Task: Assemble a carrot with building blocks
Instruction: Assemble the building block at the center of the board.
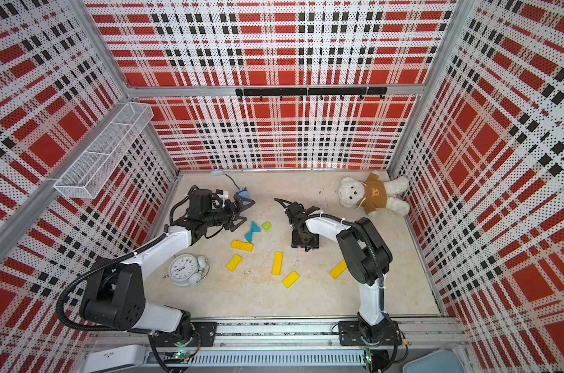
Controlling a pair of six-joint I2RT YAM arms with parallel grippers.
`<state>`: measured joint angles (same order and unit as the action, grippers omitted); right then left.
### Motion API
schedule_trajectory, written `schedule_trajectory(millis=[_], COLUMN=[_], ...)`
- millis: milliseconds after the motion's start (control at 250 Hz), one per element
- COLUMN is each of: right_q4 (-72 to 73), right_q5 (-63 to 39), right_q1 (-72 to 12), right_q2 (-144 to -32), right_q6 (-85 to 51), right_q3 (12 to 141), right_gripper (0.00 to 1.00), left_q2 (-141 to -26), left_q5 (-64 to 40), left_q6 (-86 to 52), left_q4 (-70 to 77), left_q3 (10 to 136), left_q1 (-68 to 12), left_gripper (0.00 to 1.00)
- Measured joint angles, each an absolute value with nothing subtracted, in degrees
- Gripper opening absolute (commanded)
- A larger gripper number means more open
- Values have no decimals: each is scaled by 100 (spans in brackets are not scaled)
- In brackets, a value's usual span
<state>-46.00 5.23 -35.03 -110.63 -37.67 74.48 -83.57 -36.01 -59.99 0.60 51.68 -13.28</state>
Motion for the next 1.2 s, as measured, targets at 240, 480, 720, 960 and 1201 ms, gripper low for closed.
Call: schedule_trajectory(millis=[240, 480, 720, 960, 1201], right_q4=[-4598, -4589, -4580, -4582, -4574], right_q5=[523, 521, 523, 519, 526], right_q1=[-3463, -3457, -3454, -3441, -3441], right_q2=[-11065, -11096, -11111, -11203, -11218], right_q6=[-3767, -3767, -3769, -3769, -3769], right_q3=[7448, 7448, 7456, 7568, 7607], right_gripper=[65, 65, 65, 65, 65], left_q2=[-8357, -8357, -8357, -8357, -8357], left_q5=[-3601, -3601, -3601, -3603, -3610], left_q6=[-5999, -5999, -6001, -6003, -6007], left_q4=[60, 62, 62, 62, 62], left_q3=[5168, 5168, 5168, 5168, 5168], left_q1=[-1341, -1372, -1374, -1391, -1393], left_gripper=[99, 99, 99, 100, 100])
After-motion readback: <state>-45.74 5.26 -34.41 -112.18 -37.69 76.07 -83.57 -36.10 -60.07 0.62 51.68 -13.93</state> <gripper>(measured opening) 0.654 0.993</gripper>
